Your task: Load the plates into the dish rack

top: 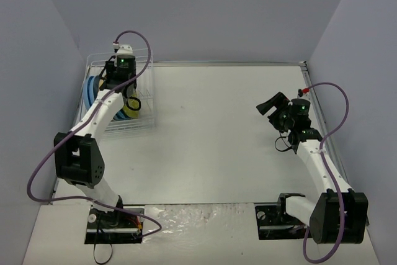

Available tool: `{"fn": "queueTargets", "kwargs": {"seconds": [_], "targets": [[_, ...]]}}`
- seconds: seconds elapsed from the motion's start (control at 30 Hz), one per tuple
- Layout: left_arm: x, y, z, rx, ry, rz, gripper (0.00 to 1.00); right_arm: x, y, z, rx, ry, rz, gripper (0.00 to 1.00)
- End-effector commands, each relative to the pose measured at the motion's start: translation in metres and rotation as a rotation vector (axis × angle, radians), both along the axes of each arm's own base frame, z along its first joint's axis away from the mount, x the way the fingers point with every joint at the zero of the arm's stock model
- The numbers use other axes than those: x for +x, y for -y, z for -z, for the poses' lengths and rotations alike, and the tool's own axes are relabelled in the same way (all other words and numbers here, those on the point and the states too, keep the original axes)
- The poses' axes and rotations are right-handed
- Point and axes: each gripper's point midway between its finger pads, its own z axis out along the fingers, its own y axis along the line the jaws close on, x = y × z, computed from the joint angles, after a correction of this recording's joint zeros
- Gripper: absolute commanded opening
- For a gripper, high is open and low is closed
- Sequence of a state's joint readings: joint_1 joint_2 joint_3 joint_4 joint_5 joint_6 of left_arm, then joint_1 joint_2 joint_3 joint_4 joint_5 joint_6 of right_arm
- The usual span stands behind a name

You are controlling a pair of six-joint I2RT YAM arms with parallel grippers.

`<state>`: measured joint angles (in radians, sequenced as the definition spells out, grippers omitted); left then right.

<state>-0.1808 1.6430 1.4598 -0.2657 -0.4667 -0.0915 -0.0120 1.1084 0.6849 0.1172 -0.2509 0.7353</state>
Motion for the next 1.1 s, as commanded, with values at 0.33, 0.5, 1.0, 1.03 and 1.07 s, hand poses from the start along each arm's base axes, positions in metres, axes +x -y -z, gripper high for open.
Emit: {"fn": "queueTargets", "kwargs": {"seconds": [0.33, 0.5, 1.0, 1.03, 1.07], "targets": [[-0.141, 0.139, -0.211, -0.705, 0.343, 0.716, 0.88, 0.006, -0.028, -0.073, 0.011, 0.211, -0.132, 0.89], [-0.179, 0.152, -0.202, -0.767, 0.314, 0.811, 0.97, 0.007, -0.048, -0.148, -0.039, 0.378, -0.195, 1.00], [-0.179, 0.173, -0.203, -0.851, 0.301, 0.918, 0.97, 0.020, -0.105, -0.316, -0.120, 0.677, -0.284, 1.00], [-0.179, 0.173, -0.204, -0.852, 0.301, 0.922, 0.97, 0.021, -0.107, -0.315, -0.126, 0.671, -0.289, 1.00], [-0.179, 0.174, -0.205, -0.853, 0.299, 0.926, 0.97, 0.021, -0.110, -0.315, -0.126, 0.670, -0.297, 1.00]]}}
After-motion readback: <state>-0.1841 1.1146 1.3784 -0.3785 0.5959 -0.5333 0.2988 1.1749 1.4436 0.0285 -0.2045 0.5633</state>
